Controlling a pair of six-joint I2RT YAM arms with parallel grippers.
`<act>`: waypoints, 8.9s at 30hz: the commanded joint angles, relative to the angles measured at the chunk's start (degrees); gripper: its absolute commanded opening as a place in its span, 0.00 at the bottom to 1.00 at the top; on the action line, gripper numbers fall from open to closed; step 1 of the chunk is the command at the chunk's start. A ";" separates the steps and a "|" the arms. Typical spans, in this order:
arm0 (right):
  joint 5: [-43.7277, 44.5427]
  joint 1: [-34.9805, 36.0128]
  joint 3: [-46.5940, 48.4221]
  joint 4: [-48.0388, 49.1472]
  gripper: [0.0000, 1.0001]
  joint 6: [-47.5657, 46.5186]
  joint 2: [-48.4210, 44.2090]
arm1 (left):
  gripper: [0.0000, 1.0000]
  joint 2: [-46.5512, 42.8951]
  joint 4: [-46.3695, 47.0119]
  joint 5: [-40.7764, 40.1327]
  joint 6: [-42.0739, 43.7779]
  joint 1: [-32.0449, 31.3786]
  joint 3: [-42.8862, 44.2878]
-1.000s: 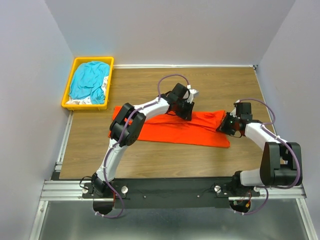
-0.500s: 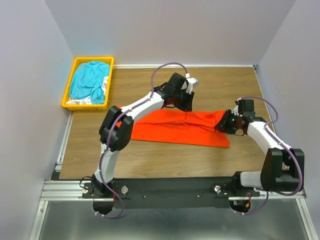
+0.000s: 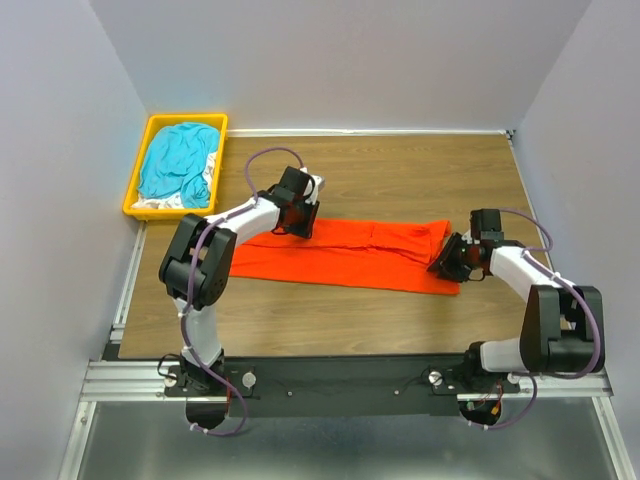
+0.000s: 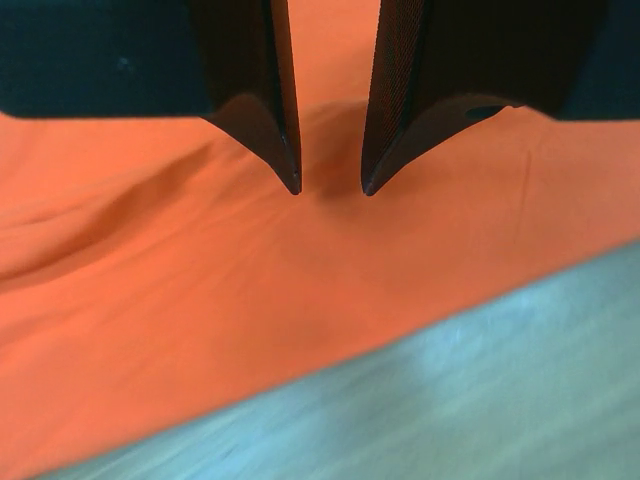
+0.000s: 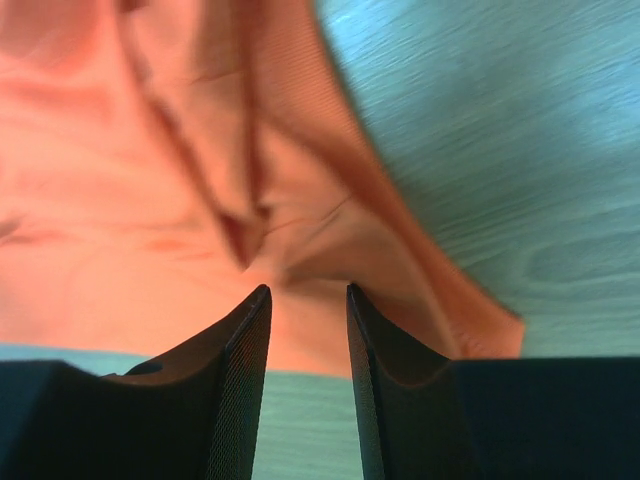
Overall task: Fold and stack the t-shirts
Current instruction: Fold the tshirt
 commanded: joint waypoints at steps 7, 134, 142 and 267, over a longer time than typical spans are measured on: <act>13.15 -0.64 12.45 12.97 0.43 -1.42 20.06 | 0.39 1.55 1.20 -5.09 0.51 0.61 -2.39; 28.28 24.59 53.01 3.93 0.41 -8.89 48.42 | 0.90 -27.98 5.51 -5.62 -16.37 -5.54 -26.91; 24.33 24.59 42.75 -1.42 0.50 -6.89 29.56 | 0.90 -28.77 3.40 -3.60 -17.50 -6.59 -27.00; 31.09 28.12 29.62 -14.00 0.01 -1.42 11.47 | 0.00 -3.90 -7.95 -11.68 -13.20 -11.35 7.79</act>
